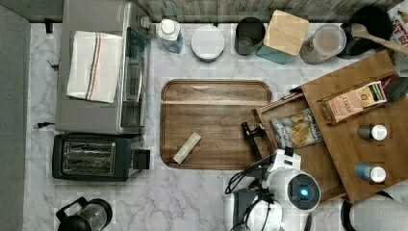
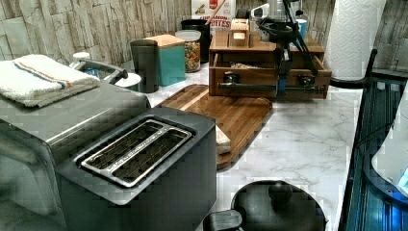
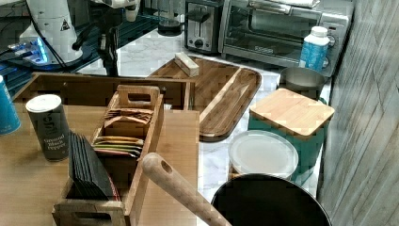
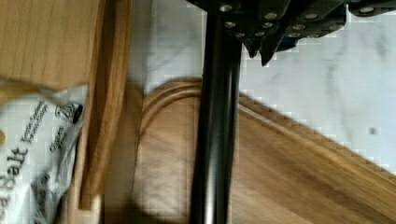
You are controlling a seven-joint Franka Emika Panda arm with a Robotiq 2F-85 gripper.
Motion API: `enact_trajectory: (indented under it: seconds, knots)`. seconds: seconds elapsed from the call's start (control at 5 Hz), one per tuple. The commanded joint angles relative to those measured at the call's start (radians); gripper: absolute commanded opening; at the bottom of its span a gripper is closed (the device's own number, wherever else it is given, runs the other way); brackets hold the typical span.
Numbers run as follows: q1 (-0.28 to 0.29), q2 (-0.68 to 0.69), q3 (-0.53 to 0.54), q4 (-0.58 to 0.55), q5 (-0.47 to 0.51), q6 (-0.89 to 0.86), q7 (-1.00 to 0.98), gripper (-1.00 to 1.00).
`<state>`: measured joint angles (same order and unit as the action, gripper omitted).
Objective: Close the drawer.
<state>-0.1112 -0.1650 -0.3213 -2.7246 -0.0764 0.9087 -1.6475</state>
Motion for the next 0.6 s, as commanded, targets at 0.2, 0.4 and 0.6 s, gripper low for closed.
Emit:
enact_trajectory:
  seconds: [0.2, 0.4, 0.6]
  knots:
    - [-0.038, 0.153, -0.081, 0.281, 0.042, 0.013, -0.211, -1.00]
    - [-0.045, 0.237, -0.112, 0.387, 0.107, 0.001, -0.303, -1.00]
    - [-0.060, 0.319, -0.137, 0.490, 0.201, 0.002, -0.390, -1.00]
